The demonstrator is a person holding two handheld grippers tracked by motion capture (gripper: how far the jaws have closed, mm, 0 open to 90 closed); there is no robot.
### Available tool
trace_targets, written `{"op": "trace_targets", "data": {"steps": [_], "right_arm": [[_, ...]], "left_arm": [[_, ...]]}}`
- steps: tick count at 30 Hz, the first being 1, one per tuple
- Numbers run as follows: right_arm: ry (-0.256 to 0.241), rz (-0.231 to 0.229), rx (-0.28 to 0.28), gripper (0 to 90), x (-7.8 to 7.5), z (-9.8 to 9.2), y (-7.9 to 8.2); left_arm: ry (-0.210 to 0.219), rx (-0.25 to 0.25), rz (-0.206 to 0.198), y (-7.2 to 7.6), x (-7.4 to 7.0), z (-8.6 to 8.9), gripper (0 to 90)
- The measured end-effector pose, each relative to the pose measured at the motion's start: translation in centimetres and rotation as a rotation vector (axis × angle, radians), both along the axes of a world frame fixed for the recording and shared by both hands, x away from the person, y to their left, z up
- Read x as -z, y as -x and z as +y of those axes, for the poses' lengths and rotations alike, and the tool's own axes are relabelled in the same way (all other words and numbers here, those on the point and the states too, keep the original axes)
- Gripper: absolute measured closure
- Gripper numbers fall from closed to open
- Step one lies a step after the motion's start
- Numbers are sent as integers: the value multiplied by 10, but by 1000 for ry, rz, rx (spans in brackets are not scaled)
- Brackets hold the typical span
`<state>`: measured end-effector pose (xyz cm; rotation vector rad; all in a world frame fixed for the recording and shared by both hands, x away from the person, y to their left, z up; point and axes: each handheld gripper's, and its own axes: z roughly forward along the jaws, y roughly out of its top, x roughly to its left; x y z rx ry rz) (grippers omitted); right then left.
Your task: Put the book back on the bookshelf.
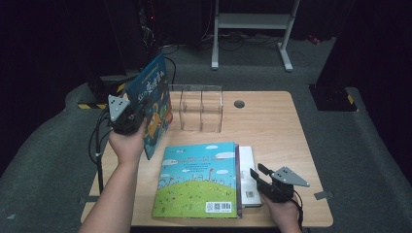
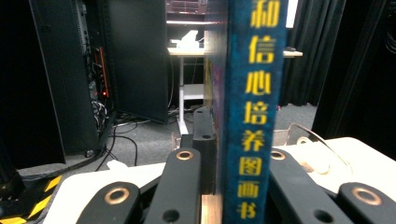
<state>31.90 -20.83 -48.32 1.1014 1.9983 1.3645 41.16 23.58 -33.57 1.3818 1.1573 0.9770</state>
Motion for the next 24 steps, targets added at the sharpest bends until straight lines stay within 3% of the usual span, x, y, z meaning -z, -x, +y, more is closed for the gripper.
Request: {"op": "trace_targets", "data": {"steps": [5,24], "right_arm": [[-3,-1,0,603,-1,-1,0],[-10,2,4,606,0,-5,0]], "left_arm": [[2,-10,3,-16,2,-6,833],[-29,-41,-5,-51,14,-16,833]]}}
